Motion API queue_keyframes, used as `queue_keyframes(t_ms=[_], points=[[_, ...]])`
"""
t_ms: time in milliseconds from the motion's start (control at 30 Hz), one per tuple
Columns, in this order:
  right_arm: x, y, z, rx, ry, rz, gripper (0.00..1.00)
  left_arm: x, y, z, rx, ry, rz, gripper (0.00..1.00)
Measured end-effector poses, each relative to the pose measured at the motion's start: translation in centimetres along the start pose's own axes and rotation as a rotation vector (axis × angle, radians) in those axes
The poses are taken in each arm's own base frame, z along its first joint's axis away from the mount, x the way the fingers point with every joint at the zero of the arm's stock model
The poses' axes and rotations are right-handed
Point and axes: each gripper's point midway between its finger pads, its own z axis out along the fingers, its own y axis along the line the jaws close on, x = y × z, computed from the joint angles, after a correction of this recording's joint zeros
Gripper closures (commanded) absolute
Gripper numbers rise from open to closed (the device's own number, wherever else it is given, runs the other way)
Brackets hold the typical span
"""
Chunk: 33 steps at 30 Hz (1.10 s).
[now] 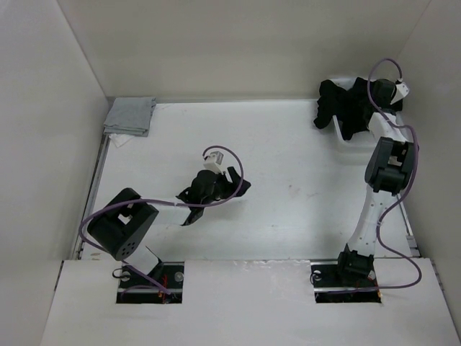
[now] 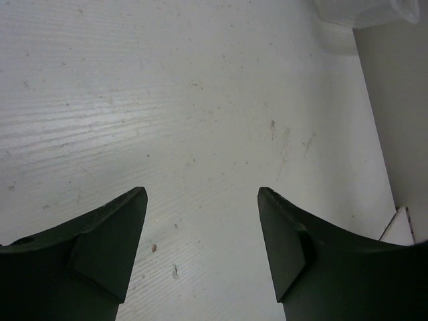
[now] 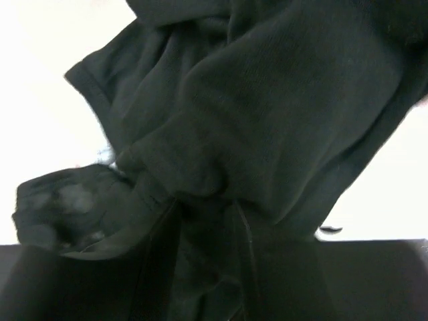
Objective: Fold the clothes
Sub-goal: Grab the tank top from the pile, then move the tank top to the center of the board
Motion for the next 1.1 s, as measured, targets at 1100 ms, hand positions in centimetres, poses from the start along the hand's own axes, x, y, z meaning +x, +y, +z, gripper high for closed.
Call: queue_keyframes(t_ms=[1100], points=[[-6.7,19.3,-72.5,-1.516,-0.069,0.213,0.98,-13.5,6.1,-10.7,-0.123,-0.475,-0.234,0.37]])
